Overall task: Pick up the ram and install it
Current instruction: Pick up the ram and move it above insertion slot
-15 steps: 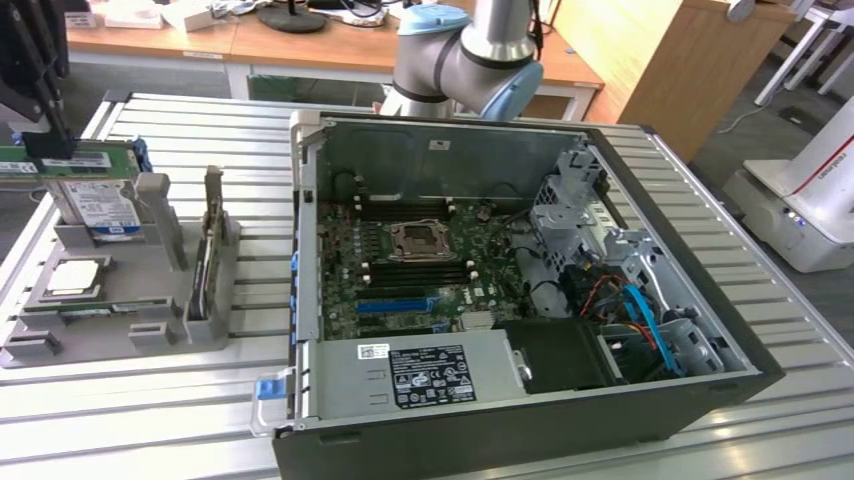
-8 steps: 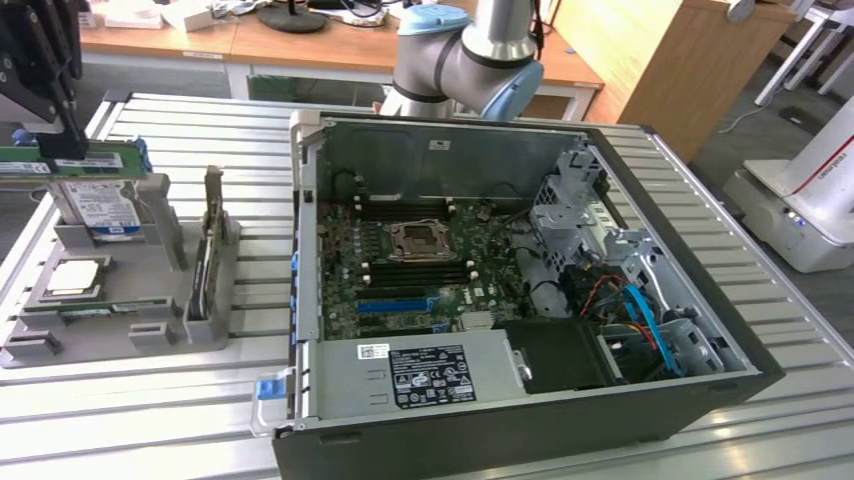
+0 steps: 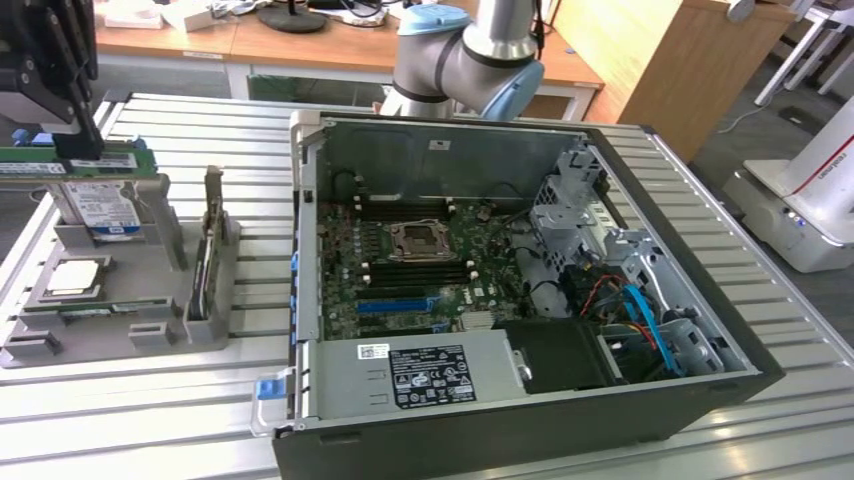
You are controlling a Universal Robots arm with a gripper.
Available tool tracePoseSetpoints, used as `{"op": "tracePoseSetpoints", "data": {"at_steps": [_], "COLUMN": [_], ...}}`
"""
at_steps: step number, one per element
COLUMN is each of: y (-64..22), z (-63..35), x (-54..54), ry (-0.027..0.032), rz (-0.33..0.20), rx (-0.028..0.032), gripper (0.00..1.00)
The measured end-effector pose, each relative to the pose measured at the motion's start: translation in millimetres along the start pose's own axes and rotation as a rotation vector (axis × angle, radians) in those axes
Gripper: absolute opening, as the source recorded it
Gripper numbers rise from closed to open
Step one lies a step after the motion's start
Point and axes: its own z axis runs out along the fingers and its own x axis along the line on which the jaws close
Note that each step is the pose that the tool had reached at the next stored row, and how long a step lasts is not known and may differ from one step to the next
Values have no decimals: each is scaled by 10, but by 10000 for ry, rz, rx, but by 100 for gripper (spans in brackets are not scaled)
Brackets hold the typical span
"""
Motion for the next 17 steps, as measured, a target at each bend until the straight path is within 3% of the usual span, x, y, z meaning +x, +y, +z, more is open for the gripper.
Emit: {"op": "tracePoseSetpoints", "data": {"at_steps": [17], "y": [-267], "z": [-12], "x": [12], "ry": [0], "rz": [0], "rx": [-8], "gripper": [12]}}
